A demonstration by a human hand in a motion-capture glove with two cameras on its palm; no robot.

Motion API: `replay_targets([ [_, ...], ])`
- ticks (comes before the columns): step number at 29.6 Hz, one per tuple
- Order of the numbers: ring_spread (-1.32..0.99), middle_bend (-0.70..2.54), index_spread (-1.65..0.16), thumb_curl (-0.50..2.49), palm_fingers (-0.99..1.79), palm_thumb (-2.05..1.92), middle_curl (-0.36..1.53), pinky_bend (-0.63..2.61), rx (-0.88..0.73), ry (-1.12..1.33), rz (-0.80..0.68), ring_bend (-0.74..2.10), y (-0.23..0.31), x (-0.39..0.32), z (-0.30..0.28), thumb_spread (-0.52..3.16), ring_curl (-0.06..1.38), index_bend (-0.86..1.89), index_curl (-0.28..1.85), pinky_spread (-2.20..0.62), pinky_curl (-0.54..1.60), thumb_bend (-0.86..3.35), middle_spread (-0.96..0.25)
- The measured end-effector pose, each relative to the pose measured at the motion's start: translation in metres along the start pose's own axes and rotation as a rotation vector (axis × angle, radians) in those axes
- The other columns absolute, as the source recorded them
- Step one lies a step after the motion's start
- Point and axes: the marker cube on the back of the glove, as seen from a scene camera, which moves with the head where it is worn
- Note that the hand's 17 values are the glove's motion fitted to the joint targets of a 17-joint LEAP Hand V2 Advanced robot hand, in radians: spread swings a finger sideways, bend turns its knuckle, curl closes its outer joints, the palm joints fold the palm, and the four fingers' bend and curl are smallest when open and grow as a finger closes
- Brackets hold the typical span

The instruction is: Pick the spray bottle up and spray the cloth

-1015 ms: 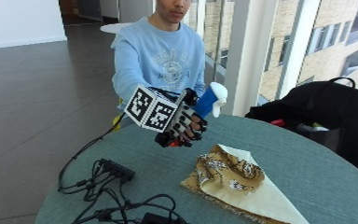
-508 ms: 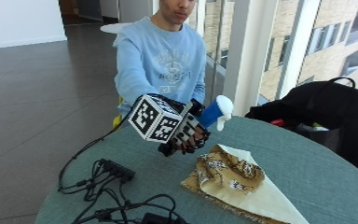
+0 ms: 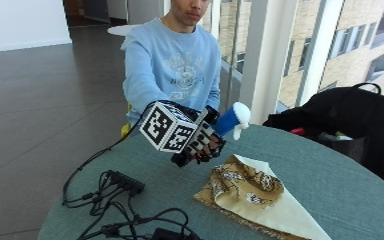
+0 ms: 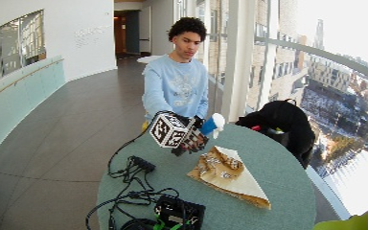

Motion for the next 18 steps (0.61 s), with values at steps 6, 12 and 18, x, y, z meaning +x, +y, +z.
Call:
replay_targets([
  [6, -0.06, 0.31, -0.23, 0.67, 1.1, 0.89, 0.48, 0.2, -0.011, 0.001, 0.008, 0.55, 0.0003, 0.0014, 0.0023, 0.68, 0.4, 0.11, 0.3, 0.2, 0.35, -0.03, -0.07],
  [12, -0.05, 0.32, -0.23, 0.67, 1.11, 0.89, 0.48, 0.2, -0.014, 0.003, 0.011, 0.56, -0.0006, 0.0027, 0.003, 0.68, 0.4, 0.11, 0.29, 0.19, 0.36, -0.03, -0.07],
  [18, -0.05, 0.32, -0.23, 0.68, 1.11, 0.89, 0.48, 0.2, -0.029, 0.002, 0.014, 0.56, -0.0007, 0.0011, 0.0031, 0.68, 0.4, 0.11, 0.29, 0.19, 0.36, -0.03, -0.07],
])
